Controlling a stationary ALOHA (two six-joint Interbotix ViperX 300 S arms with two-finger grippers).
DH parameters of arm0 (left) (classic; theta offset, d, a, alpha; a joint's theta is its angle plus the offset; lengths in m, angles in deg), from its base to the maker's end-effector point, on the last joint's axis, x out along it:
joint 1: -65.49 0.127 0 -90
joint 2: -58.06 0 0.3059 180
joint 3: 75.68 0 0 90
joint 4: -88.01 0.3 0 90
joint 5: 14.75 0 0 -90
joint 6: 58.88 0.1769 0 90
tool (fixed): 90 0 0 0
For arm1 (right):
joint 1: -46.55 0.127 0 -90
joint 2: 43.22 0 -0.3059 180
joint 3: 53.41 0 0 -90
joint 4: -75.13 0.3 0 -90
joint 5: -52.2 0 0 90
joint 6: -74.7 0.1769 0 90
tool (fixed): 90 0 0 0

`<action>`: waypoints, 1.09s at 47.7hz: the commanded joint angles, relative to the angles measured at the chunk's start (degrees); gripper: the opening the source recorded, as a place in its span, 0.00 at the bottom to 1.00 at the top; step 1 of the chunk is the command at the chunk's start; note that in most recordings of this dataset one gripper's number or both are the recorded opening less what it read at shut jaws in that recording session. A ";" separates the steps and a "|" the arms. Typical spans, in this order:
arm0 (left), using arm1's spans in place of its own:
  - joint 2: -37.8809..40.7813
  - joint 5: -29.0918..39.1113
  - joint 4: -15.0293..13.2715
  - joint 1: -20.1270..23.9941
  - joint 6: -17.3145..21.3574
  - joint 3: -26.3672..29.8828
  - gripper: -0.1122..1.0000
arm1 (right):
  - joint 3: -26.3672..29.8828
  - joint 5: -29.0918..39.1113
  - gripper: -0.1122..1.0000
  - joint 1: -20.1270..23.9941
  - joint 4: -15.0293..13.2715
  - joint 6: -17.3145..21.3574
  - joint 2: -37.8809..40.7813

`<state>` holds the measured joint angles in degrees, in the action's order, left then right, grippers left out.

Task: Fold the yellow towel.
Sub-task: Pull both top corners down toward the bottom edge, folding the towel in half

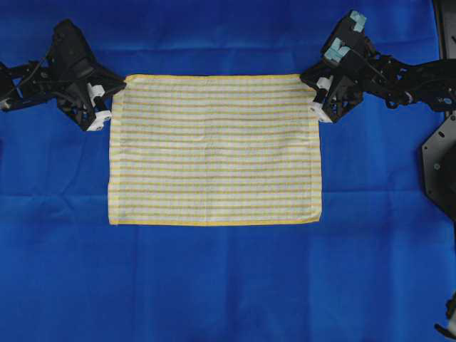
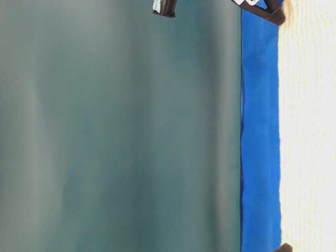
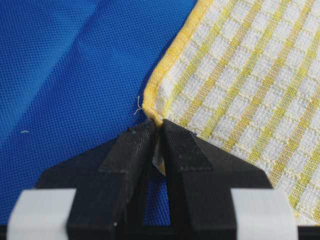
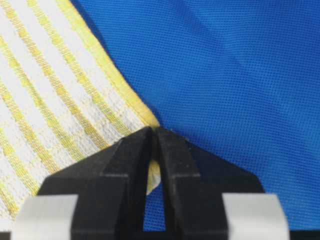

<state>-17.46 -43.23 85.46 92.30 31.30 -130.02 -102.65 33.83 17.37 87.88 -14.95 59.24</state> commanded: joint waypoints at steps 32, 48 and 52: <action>-10.55 3.52 -0.18 -0.18 -0.09 -0.88 0.14 | -1.85 0.18 0.16 -0.09 0.79 -0.18 -10.02; -13.54 3.69 -0.18 -4.75 -1.58 -1.67 0.14 | -2.64 1.67 0.16 3.43 1.93 0.35 -12.66; -15.73 4.31 -0.35 -7.21 -2.11 -2.37 0.14 | -3.60 2.11 0.16 5.63 3.52 0.79 -14.59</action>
<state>-30.65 -39.19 85.20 86.94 29.45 -132.22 -106.08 35.76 21.50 90.25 -14.34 46.84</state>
